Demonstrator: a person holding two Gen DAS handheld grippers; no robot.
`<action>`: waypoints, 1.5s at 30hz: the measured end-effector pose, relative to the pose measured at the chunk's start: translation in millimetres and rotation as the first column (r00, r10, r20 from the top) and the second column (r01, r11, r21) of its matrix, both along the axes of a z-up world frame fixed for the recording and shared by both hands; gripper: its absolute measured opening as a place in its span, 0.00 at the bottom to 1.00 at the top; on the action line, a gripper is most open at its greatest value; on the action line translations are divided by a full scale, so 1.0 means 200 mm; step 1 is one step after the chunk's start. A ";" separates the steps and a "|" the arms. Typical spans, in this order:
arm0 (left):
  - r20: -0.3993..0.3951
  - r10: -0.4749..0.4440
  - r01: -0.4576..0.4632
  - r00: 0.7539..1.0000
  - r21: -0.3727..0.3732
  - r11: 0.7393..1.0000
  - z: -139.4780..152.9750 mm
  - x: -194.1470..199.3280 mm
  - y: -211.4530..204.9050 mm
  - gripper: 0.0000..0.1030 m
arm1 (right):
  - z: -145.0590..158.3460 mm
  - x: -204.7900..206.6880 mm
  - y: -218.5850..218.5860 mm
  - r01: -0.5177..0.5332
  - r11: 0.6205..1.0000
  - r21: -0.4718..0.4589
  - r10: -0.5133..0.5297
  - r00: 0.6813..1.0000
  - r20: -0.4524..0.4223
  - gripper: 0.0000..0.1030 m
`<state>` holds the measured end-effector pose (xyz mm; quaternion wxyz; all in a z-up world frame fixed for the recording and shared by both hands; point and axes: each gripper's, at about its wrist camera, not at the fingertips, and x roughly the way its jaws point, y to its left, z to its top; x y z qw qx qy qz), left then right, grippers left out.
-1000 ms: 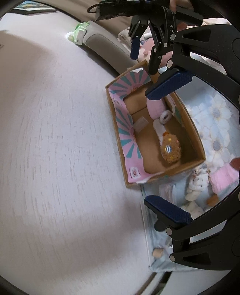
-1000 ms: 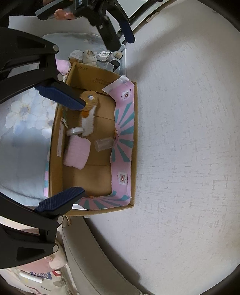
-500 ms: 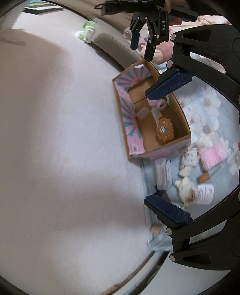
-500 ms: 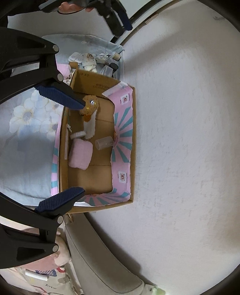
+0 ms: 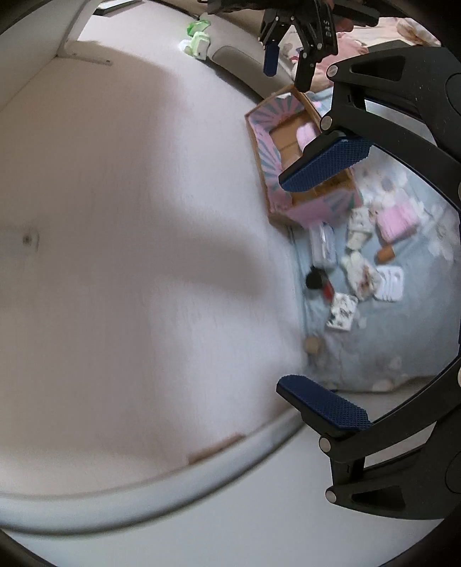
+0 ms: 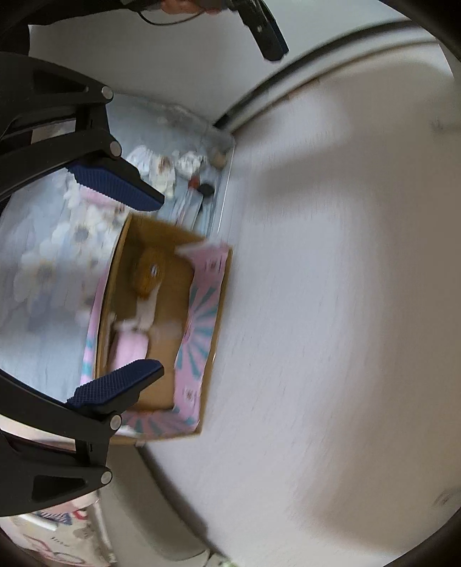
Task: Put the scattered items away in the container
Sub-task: 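Move both open grippers back over the bed toward the snack packet, then grasp the white printed snack packet with the left gripper while the right grasps the pink plush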
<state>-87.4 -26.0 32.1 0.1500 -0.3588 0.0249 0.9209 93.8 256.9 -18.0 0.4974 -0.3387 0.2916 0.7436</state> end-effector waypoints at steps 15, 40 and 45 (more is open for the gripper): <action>0.219 0.003 -0.010 0.976 0.031 0.999 -0.84 -0.13 -0.18 1.00 | -0.43 -0.49 -0.31 -0.161 0.986 -0.048 0.159 0.986 -0.053 0.81; 0.251 -0.076 0.087 0.965 -0.034 0.996 -1.53 -0.46 -0.06 0.67 | -1.14 -0.66 -0.35 0.060 0.998 -0.019 -0.060 0.998 -0.013 0.81; 0.241 -0.071 0.083 0.968 -0.040 0.996 -1.52 -0.44 -0.06 0.59 | -1.17 -0.69 -0.33 0.045 0.998 -0.031 -0.044 0.999 0.028 0.50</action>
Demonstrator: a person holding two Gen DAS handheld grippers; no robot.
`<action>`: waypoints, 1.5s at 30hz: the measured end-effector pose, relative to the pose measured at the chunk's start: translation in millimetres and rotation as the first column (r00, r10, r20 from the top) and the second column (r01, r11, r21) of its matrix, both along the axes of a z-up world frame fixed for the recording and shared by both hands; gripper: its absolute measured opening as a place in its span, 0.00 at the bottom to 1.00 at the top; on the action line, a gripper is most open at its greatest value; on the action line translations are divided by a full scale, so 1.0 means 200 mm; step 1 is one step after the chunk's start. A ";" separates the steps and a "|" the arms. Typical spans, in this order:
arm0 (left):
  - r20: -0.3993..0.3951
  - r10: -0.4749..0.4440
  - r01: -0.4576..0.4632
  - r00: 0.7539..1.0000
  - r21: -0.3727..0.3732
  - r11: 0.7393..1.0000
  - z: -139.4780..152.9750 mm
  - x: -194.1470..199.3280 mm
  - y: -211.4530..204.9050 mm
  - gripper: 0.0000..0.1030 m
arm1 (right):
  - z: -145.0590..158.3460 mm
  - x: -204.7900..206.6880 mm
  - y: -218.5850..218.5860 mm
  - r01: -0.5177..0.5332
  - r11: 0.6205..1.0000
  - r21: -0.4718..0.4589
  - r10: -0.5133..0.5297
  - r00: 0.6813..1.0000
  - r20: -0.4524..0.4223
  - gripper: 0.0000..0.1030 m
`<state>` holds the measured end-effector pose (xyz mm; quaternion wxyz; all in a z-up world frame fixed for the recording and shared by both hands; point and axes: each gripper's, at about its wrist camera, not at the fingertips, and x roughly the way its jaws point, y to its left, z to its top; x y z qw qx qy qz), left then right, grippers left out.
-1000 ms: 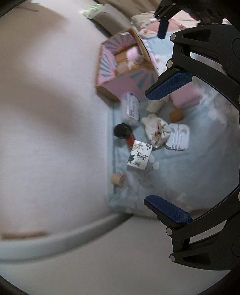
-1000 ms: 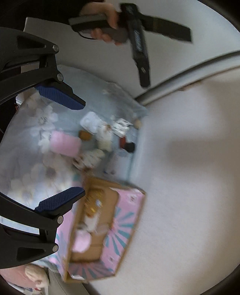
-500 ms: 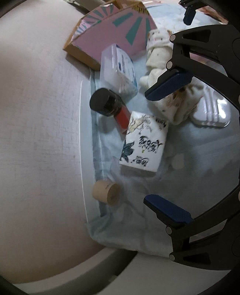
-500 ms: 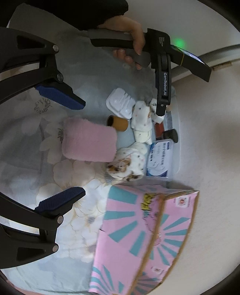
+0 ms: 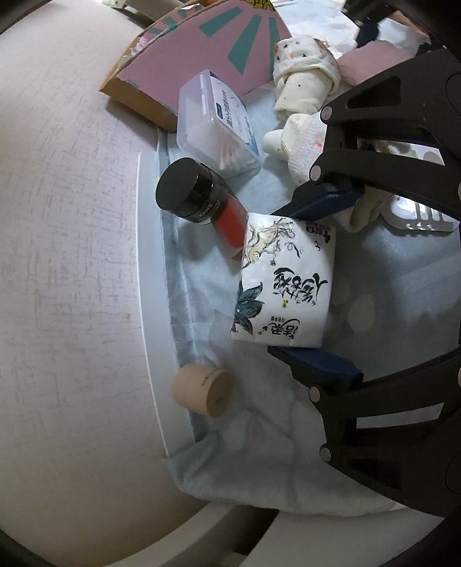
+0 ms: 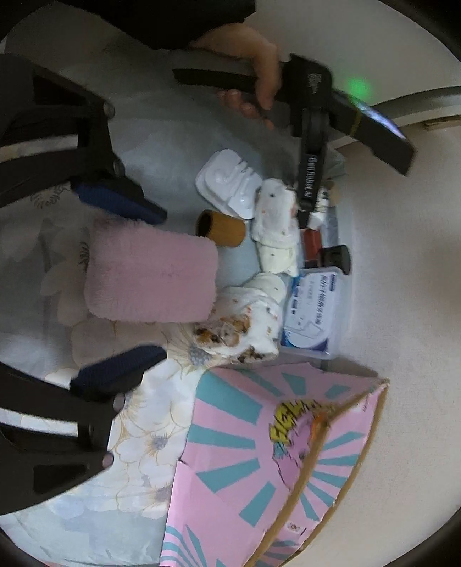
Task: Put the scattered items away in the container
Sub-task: 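Grasp the white printed snack packet with the left gripper while the right grasps the pink plush, then carry the snack packet and pink plush into the box and release both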
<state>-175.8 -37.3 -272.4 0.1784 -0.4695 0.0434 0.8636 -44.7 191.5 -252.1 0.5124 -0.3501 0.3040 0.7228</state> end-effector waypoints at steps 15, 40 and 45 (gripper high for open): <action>-0.031 0.102 -0.100 0.994 0.071 0.992 0.37 0.22 -0.11 0.59 | 0.23 0.01 -0.06 -0.033 0.997 0.075 0.032 0.999 0.008 0.40; -0.099 -0.109 0.122 0.989 0.142 0.982 1.11 0.33 0.86 0.59 | 0.95 1.00 0.25 0.101 0.979 0.179 -0.104 0.995 0.005 0.40; -0.051 -0.095 0.101 0.994 0.143 0.985 1.02 0.31 1.07 0.59 | 0.86 1.15 0.34 0.104 0.986 0.131 -0.108 0.994 0.022 0.40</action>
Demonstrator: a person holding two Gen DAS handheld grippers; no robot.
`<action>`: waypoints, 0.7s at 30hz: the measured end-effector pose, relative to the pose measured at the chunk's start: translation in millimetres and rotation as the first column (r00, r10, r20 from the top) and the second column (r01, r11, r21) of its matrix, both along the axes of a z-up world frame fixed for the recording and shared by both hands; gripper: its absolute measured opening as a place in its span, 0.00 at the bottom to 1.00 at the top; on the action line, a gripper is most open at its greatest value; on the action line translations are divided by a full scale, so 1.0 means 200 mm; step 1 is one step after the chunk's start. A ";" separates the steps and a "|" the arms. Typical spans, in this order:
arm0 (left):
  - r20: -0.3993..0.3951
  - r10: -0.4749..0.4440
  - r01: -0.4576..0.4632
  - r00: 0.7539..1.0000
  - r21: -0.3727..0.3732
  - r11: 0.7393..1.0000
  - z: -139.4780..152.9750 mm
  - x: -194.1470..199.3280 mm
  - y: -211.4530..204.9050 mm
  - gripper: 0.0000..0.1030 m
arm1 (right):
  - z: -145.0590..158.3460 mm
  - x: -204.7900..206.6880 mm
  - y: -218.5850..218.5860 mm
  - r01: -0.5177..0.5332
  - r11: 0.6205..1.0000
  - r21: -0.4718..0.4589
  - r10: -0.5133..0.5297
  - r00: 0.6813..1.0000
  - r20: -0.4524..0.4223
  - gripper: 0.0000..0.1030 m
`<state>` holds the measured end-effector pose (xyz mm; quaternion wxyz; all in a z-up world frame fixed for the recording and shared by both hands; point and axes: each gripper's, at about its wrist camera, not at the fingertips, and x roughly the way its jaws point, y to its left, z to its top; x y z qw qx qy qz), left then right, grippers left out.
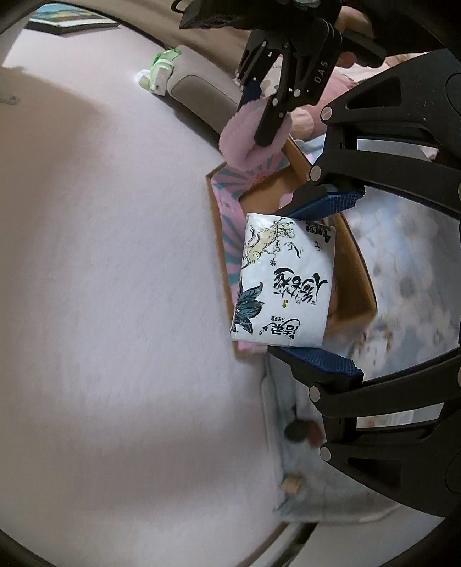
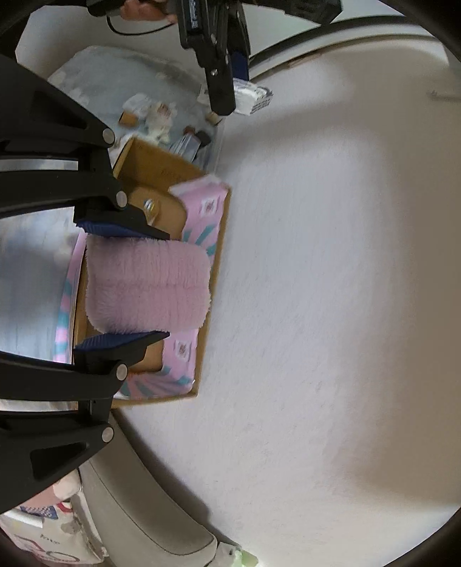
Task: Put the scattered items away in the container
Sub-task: 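Carry the snack packet and pink plush into the box and release both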
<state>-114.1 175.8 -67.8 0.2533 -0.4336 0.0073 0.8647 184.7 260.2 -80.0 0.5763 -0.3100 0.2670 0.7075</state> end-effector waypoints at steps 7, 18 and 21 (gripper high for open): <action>0.035 0.055 -0.054 0.998 -0.039 0.998 -0.14 0.01 0.14 0.59 | -0.13 0.14 0.06 -0.046 0.997 -0.062 0.044 0.998 -0.045 0.40; 0.122 0.153 -0.149 0.981 -0.037 0.988 -0.32 -0.01 0.18 0.59 | -0.28 0.17 0.13 -0.165 0.978 -0.129 0.158 0.985 -0.068 0.40; 0.123 0.166 -0.161 0.978 -0.050 0.986 -0.35 -0.01 0.20 0.59 | -0.31 0.18 0.13 -0.189 0.972 -0.142 0.181 0.981 -0.071 0.40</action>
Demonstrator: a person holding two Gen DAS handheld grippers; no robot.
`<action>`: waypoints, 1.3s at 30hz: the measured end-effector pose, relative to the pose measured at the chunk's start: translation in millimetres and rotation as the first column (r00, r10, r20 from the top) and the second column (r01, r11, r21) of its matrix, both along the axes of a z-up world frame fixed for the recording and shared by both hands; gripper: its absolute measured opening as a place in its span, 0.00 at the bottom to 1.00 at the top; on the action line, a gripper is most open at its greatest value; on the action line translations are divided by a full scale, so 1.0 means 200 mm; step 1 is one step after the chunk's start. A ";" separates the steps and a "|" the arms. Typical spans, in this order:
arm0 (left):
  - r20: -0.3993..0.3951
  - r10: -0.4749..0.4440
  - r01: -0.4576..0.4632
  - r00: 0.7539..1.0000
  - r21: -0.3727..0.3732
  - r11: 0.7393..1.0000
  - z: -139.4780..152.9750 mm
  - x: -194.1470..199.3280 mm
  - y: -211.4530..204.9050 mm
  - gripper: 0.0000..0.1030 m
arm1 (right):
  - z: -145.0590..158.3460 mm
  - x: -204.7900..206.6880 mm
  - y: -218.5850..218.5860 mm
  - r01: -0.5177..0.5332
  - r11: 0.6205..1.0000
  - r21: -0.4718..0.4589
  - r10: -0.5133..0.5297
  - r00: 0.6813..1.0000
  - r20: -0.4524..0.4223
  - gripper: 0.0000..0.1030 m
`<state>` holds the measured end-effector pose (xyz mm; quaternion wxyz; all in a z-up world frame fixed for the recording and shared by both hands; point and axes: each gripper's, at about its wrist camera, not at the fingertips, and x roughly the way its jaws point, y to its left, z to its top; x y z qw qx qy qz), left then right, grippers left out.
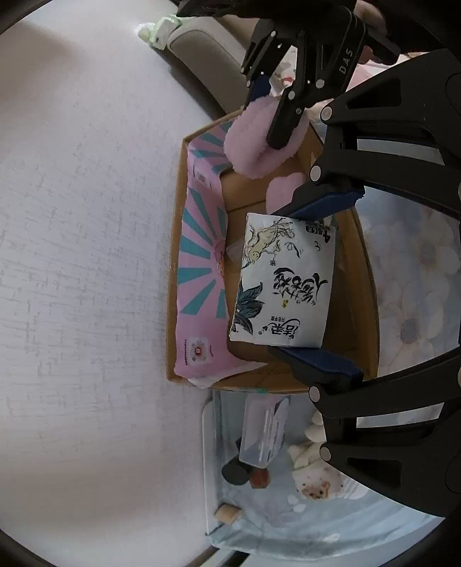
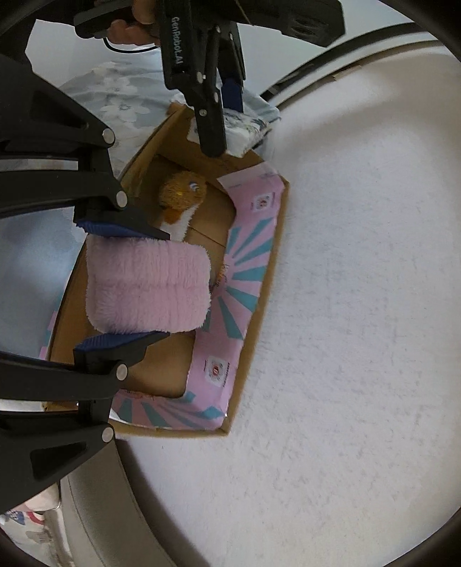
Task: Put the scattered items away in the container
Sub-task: 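Carry the snack packet and pink plush into the box and release both, then lift both open grippers away from the box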
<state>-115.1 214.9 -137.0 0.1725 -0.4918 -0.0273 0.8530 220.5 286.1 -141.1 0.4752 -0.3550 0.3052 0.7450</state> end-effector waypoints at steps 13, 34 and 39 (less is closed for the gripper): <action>0.062 0.004 0.000 0.998 -0.053 0.999 -0.02 -0.04 0.02 1.00 | -0.05 0.00 0.09 -0.053 0.992 -0.114 0.047 0.998 -0.048 0.64; -0.093 0.101 -0.104 0.990 -0.020 0.994 0.33 0.12 -0.46 1.00 | 0.17 -0.10 -0.02 -0.059 0.998 -0.021 0.053 0.977 -0.208 0.83; -0.146 0.189 -0.194 0.971 -0.025 0.981 0.44 0.12 -0.86 0.99 | 0.28 -0.26 -0.07 -0.047 0.998 0.033 0.050 0.992 -0.112 0.83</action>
